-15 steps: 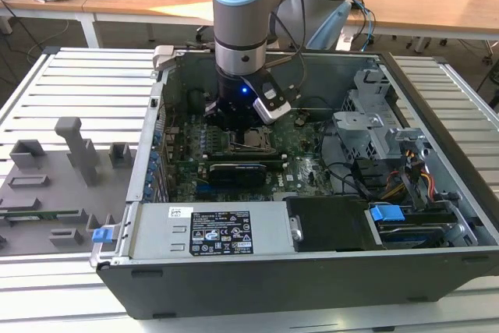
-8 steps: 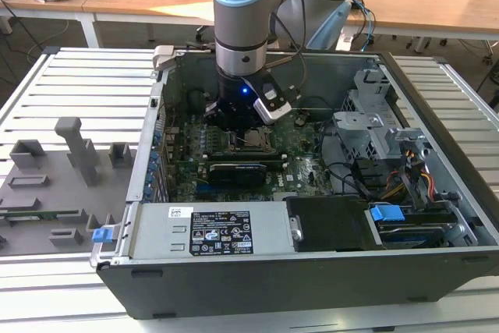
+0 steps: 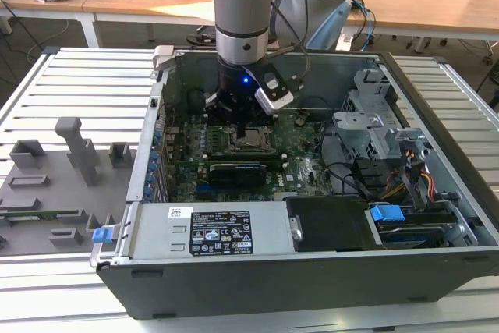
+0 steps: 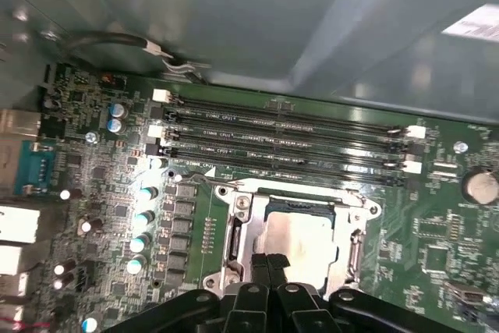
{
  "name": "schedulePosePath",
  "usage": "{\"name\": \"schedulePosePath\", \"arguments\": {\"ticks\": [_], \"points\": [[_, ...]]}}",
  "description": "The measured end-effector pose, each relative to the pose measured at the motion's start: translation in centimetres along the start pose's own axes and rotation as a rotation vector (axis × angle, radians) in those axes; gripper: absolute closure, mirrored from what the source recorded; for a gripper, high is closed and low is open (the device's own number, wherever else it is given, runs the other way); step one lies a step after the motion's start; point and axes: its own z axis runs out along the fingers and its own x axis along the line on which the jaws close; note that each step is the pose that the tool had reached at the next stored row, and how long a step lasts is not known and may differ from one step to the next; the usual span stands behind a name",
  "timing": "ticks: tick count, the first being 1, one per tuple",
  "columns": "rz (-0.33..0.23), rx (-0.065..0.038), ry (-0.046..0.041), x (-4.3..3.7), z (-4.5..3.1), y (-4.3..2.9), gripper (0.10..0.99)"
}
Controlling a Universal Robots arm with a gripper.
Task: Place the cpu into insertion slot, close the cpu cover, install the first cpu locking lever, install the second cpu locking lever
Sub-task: 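Close the cpu cover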
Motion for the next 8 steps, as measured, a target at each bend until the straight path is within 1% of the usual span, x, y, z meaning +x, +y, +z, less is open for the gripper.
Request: {"name": "schedulePosePath", "arguments": {"ticks": [3,5,8], "points": [[0.000,0.000,-0.0005,0.00,-0.01,0.01,0.980],[0.000,0.001,-0.0042,-0.01,0.01,0.01,0.980],[0.000,0.002,-0.0047,-1.35,0.08,-0.16,0.980]]}}
